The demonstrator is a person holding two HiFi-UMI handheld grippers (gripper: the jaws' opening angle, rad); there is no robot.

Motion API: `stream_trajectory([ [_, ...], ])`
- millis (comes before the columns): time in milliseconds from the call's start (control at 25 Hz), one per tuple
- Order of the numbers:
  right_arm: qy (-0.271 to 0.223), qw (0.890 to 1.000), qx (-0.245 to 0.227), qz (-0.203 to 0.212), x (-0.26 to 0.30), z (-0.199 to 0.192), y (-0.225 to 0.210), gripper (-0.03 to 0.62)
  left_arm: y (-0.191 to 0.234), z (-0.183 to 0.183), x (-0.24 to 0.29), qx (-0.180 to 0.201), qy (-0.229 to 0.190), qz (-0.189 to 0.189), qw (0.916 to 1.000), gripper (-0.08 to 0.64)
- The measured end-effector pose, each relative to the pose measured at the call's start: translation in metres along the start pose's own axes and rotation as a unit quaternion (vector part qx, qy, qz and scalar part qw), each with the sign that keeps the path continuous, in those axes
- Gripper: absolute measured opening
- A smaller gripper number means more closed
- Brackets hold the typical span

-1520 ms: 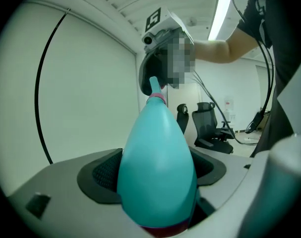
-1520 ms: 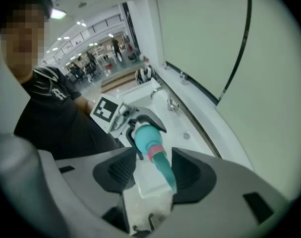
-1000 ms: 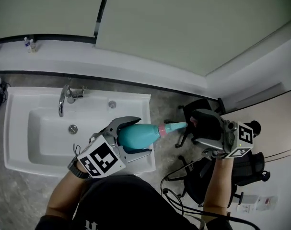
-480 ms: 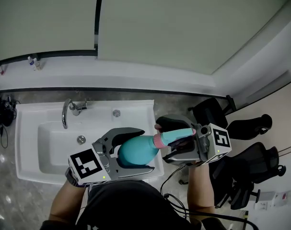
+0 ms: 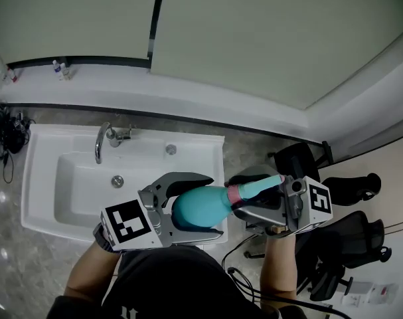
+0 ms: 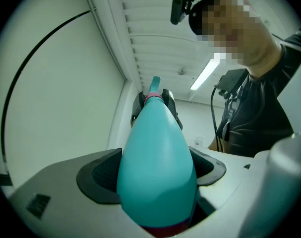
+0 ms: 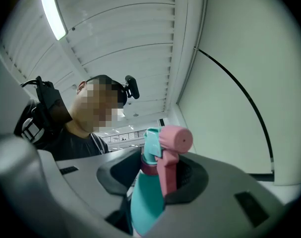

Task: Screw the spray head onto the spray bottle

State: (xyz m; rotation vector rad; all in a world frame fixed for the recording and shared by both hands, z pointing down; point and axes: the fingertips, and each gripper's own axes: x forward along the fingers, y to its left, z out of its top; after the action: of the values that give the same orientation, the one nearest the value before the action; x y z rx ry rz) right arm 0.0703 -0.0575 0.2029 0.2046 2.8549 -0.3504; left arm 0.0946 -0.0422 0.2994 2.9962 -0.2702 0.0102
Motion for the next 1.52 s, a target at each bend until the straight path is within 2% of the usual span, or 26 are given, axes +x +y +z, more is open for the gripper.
stream_trajectory([
  [280, 0.056, 0.995, -0.028, -0.077, -0.002, -0.007, -0.01, 0.144, 0.018, -0.004, -0.003, 0.055, 0.053, 0.096, 0.9925, 0.403],
  [480, 0.109, 0.986, -0.028, -0.124, -0.009, -0.021, -0.018, 0.143, 0.029, -0.012, -0.008, 0.101, 0.088, 0.152, 0.9793, 0.403],
  [560, 0.114, 0.982, -0.028, -0.146, -0.009, -0.022, -0.022, 0.143, 0.033, -0.013, -0.009, 0.103, 0.096, 0.169, 0.9755, 0.403],
  [640, 0.12, 0.975, -0.03, -0.187, -0.01, -0.023, -0.032, 0.144, 0.04, -0.016, -0.01, 0.097, 0.105, 0.192, 0.9708, 0.403],
  [680, 0.124, 0.969, -0.031, -0.212, -0.01, -0.025, -0.038, 0.143, 0.046, -0.018, -0.012, 0.1, 0.114, 0.212, 0.9655, 0.403],
  [760, 0.126, 0.956, -0.021, -0.265, -0.012, -0.03, -0.051, 0.143, 0.058, -0.023, -0.016, 0.119, 0.137, 0.26, 0.9485, 0.403],
  [920, 0.106, 0.932, 0.036, -0.344, -0.021, -0.041, -0.078, 0.143, 0.083, -0.033, -0.022, 0.177, 0.173, 0.36, 0.8995, 0.403],
  [1000, 0.1, 0.917, 0.061, -0.381, -0.026, -0.05, -0.091, 0.143, 0.094, -0.042, -0.024, 0.196, 0.182, 0.397, 0.8781, 0.403],
  [1080, 0.098, 0.898, 0.082, -0.421, -0.033, -0.06, -0.103, 0.143, 0.104, -0.053, -0.024, 0.2, 0.188, 0.421, 0.8645, 0.403],
  [1160, 0.094, 0.876, 0.103, -0.462, -0.041, -0.072, -0.117, 0.143, 0.113, -0.066, -0.022, 0.198, 0.199, 0.433, 0.8565, 0.403],
  [1240, 0.085, 0.854, 0.125, -0.498, -0.05, -0.082, -0.129, 0.143, 0.123, -0.079, -0.019, 0.198, 0.212, 0.435, 0.8527, 0.403],
  [1320, 0.078, 0.835, 0.139, -0.527, -0.059, -0.091, -0.138, 0.144, 0.129, -0.09, -0.014, 0.193, 0.219, 0.428, 0.8555, 0.403],
  [1400, 0.082, 0.823, 0.14, -0.545, -0.064, -0.098, -0.141, 0.144, 0.131, -0.098, -0.009, 0.176, 0.213, 0.413, 0.8676, 0.403],
  [1520, 0.099, 0.815, 0.128, -0.557, -0.063, -0.101, -0.141, 0.144, 0.132, -0.103, -0.003, 0.145, 0.194, 0.395, 0.8862, 0.403],
])
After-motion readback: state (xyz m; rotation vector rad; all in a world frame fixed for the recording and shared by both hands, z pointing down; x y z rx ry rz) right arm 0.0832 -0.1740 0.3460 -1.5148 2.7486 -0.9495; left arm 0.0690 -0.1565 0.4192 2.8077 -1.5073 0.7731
